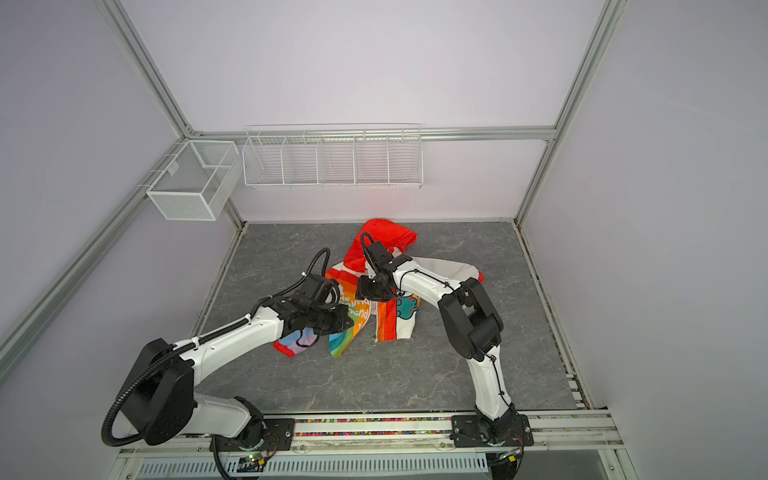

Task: Zip up the jacket

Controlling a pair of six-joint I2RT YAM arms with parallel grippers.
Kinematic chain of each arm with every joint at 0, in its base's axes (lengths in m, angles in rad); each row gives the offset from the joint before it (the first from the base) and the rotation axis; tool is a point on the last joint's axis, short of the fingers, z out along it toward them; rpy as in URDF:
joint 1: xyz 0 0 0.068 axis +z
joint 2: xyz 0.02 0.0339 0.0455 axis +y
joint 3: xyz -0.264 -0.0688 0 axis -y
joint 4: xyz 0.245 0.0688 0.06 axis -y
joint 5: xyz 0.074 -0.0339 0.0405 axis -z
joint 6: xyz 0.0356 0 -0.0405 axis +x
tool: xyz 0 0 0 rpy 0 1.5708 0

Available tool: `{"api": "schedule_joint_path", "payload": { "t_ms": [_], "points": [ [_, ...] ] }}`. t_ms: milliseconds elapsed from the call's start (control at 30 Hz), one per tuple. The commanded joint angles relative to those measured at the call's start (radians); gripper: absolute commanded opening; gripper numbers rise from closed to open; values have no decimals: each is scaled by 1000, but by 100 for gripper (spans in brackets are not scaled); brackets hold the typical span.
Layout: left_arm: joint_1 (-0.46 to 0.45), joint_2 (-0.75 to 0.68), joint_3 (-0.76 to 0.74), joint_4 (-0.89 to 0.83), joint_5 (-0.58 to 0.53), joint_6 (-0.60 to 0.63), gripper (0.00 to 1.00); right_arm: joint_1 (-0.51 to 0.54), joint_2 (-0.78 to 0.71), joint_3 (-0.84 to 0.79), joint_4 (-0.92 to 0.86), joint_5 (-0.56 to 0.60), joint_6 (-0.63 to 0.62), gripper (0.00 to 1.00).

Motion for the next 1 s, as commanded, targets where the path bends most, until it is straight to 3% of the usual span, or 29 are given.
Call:
{"api": "schedule_joint_path", "payload": {
  "t_ms": [0, 300, 500, 767, 900, 967],
  "points": [
    [4, 1, 8, 104, 180, -64, 0, -9, -24, 12, 23, -44, 28, 63],
    [68, 63, -152, 247, 190, -132, 0, -18, -58, -40, 36, -63, 25, 64],
    [102, 71, -211, 207, 72, -130, 0, -18, -65, -65, 37, -58, 16, 60],
    [111, 38, -172, 20, -126, -83, 0, -20, -42, 5, -46, 22, -27, 50],
    [111, -23, -124, -86, -204, -62, 14, -21, -14, 54, -77, 44, -44, 43],
    [111, -62, -94, -149, -239, -46, 29, -22, 1, 77, -84, 43, -47, 39]
  ]
}}
